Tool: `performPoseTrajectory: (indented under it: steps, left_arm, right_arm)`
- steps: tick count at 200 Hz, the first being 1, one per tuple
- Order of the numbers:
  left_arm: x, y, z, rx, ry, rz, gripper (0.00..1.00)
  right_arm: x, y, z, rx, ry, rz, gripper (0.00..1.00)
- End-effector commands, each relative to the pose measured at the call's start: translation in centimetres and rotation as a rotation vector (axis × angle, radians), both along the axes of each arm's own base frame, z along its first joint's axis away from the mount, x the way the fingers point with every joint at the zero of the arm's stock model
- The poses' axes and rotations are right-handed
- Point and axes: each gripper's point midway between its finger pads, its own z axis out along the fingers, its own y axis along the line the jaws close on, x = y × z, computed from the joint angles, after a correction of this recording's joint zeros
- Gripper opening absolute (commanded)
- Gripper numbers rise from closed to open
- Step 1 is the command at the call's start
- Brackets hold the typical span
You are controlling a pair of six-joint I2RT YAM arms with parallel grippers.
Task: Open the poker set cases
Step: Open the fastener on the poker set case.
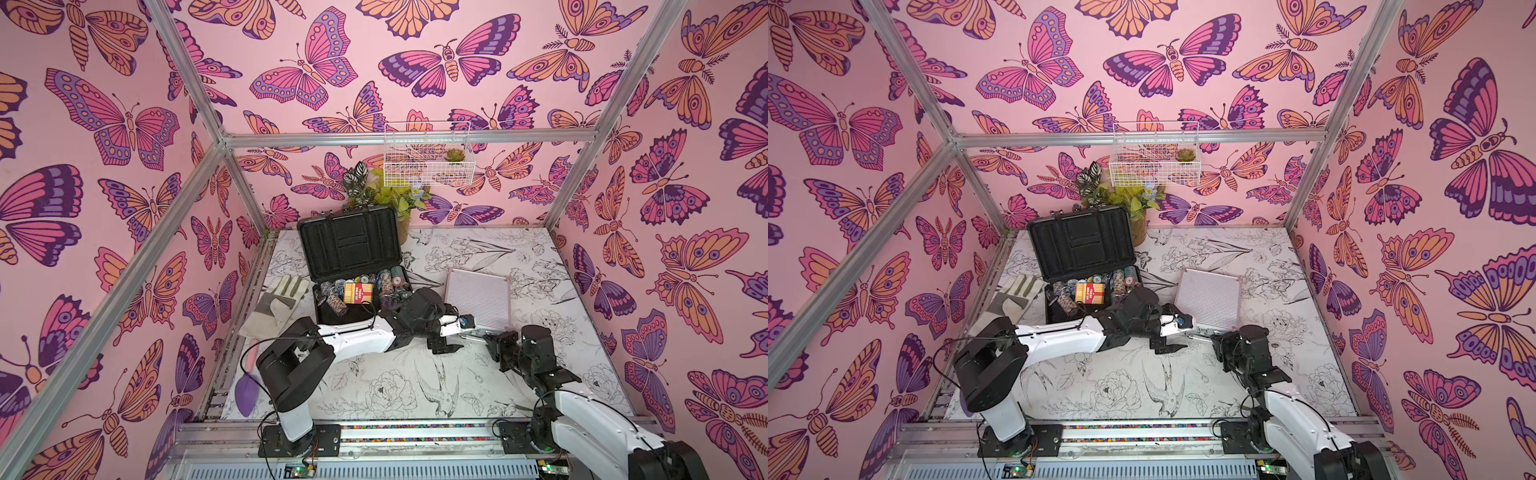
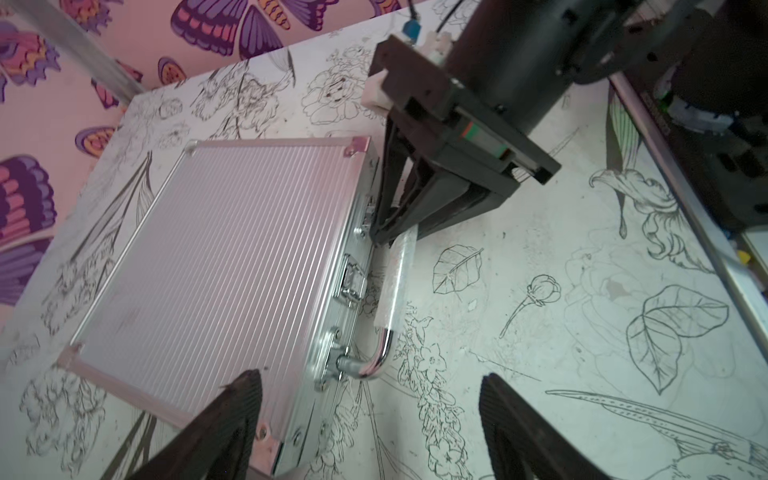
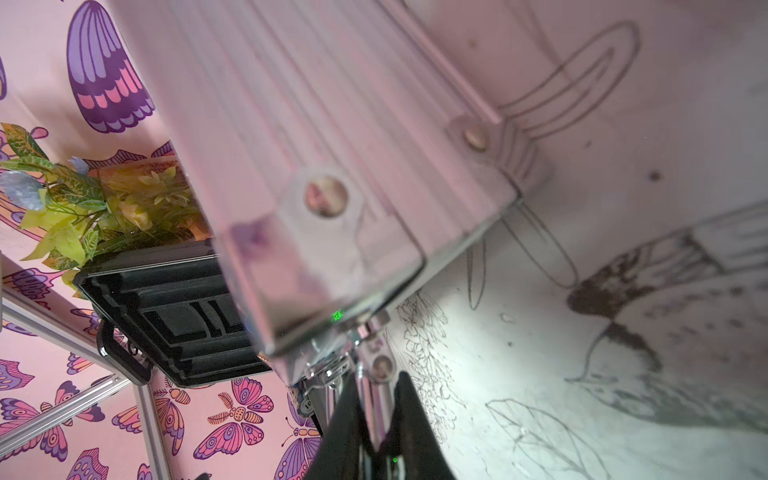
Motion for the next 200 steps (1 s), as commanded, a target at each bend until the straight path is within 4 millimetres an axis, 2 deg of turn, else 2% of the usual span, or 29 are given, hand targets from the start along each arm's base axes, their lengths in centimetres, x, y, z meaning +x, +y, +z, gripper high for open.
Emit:
performPoseTrajectory:
  steps: [1, 52, 90, 157, 200]
  left_arm:
    - [-0.1, -1.4, -0.1, 0.007, -0.152, -0.104, 0.84]
    - [-1.0, -2.1, -1.2, 0.009, -0.146, -0.171, 0.84]
    - [-0.3, -2.5, -2.1, -0.019, -0.162, -0.145, 0.83]
    - [1.2, -3.3, -3.0, 0.004, -0.16, -0.099, 0.79]
    - [0.9, -3.2, -3.9, 0.031, -0.134, -0.105, 0.75]
  right_arm:
    - [0.8, 1.1, 2.5, 0.037, -0.064, 0.048, 0.0]
    - [1.3, 1.8, 4.1, 0.062, -0.106, 0.088, 0.0]
    - [1.4, 2.4, 5.3, 0.081, -0.136, 0.118, 0.0]
    - [1.4, 2.7, 6.0, 0.089, -0.154, 0.138, 0.0]
    - [1.5, 2.7, 6.0, 0.089, -0.158, 0.14, 0.0]
